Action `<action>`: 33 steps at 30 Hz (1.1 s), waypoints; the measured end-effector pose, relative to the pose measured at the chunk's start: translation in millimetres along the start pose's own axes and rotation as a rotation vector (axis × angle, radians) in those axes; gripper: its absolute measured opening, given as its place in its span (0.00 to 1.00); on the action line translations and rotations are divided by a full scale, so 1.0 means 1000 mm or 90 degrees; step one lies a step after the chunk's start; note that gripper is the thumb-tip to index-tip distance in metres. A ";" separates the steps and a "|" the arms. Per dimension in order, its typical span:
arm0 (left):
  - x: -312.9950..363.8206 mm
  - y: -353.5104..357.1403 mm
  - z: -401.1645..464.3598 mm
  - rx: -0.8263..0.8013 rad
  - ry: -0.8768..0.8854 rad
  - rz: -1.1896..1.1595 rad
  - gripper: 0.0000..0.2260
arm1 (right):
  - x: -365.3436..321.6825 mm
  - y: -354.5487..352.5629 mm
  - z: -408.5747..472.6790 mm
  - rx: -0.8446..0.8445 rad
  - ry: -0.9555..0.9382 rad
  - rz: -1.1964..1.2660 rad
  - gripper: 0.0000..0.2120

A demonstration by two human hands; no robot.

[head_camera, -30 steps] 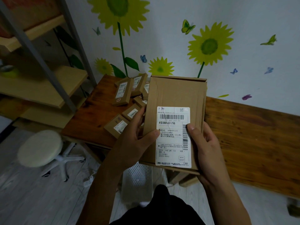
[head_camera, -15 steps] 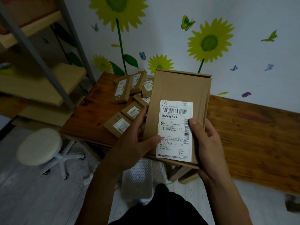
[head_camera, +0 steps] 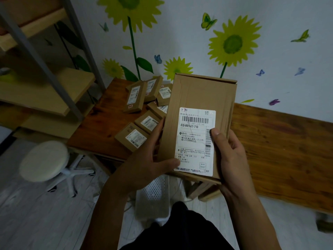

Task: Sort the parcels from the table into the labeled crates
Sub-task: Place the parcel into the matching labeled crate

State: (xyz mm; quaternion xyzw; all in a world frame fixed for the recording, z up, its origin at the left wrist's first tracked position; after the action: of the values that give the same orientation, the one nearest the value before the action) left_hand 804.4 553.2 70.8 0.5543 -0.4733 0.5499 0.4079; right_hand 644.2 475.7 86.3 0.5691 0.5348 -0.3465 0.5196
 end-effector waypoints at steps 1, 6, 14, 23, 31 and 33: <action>-0.001 0.000 0.000 -0.007 -0.001 0.007 0.46 | 0.000 0.000 0.000 0.001 -0.001 -0.002 0.18; -0.005 0.000 -0.003 -0.020 -0.006 0.024 0.49 | 0.003 0.000 0.000 0.006 0.003 -0.007 0.14; -0.010 -0.009 0.005 0.115 -0.051 -0.019 0.35 | 0.007 0.003 0.000 -0.027 0.004 -0.049 0.13; 0.002 -0.031 0.015 0.253 -0.018 0.017 0.09 | 0.018 0.006 -0.003 -0.105 0.027 -0.076 0.18; -0.007 -0.039 0.022 0.183 0.005 0.026 0.18 | 0.006 -0.004 0.012 -0.087 -0.043 -0.202 0.16; -0.008 -0.042 0.022 0.193 0.009 0.040 0.18 | 0.005 -0.003 0.014 -0.084 -0.050 -0.216 0.16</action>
State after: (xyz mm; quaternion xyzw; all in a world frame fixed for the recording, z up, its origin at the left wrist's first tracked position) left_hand 850.3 541.6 64.7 0.5907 -0.3990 0.6313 0.3056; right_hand 644.1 463.5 77.7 0.4212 0.6242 -0.4153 0.5103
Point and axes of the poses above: each hand's wrist, its own z-axis towards the middle knuckle, its own y-axis out of the palm, x = y × z, the point moved 10 cm from there along z, towards the middle knuckle, and after that the axes turned 9 degrees about x, right-handed, at the moved point
